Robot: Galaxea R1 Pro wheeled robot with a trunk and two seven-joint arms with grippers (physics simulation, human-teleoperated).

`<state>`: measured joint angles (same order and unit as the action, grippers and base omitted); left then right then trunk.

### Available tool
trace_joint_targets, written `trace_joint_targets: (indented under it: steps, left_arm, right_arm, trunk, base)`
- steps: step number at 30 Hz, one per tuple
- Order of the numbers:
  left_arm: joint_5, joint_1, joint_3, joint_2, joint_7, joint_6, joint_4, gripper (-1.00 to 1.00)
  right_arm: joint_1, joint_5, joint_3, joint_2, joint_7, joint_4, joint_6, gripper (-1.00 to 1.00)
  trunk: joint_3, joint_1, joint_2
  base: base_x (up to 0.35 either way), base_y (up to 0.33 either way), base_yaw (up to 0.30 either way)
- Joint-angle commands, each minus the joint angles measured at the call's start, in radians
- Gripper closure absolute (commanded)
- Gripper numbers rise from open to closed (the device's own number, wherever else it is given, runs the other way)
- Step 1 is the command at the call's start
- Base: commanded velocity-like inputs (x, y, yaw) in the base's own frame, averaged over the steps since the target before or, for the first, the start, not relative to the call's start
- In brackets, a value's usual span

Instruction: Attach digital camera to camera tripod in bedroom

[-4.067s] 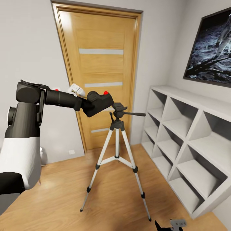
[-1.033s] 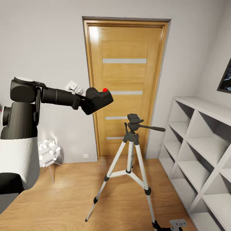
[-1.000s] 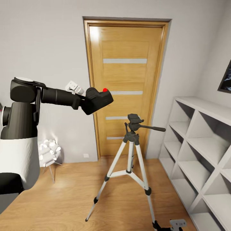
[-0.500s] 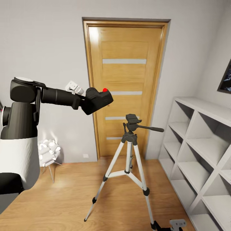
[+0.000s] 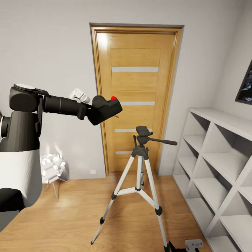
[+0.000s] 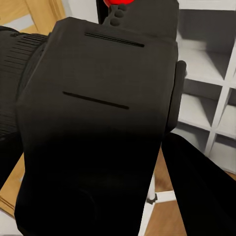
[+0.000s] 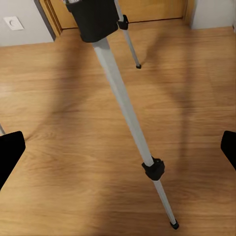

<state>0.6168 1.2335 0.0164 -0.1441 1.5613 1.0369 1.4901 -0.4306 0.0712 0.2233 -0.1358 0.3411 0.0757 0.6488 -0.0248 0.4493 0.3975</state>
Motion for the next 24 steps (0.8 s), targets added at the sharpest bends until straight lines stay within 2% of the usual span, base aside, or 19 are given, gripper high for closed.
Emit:
trace_joint_targets:
  steps: [1,7,16,24]
  left_arm:
    - [0.011,0.001,0.001,-0.003,0.01,0.01,0.001,1.0]
    - [0.011,0.001,0.001,-0.007,0.01,0.01,0.001,1.0]
    - [0.011,0.001,0.001,-0.008,0.01,0.01,0.002,1.0]
    - [0.011,0.001,0.001,-0.008,0.01,0.01,0.004,1.0]
  right_arm:
    - [-0.002,0.007,0.009,-0.001,0.003,0.004,0.005,-1.0]
    - [-0.002,0.007,0.008,-0.001,0.003,0.004,0.005,-1.0]
    - [-0.002,0.007,0.009,-0.001,0.003,0.005,0.005,-1.0]
    - [-0.002,0.007,0.008,-0.001,0.003,0.004,0.005,-1.0]
  trunk:
    - [-0.002,0.001,0.003]
    - [-0.002,0.001,0.003]
    - [-0.002,0.001,0.003]
    - [-0.002,0.001,0.003]
  base:
    - [0.0,0.0,0.0]
    - [0.042,0.056,0.0]
    - [0.229,0.062,0.0]
    - [0.041,0.005,0.0]
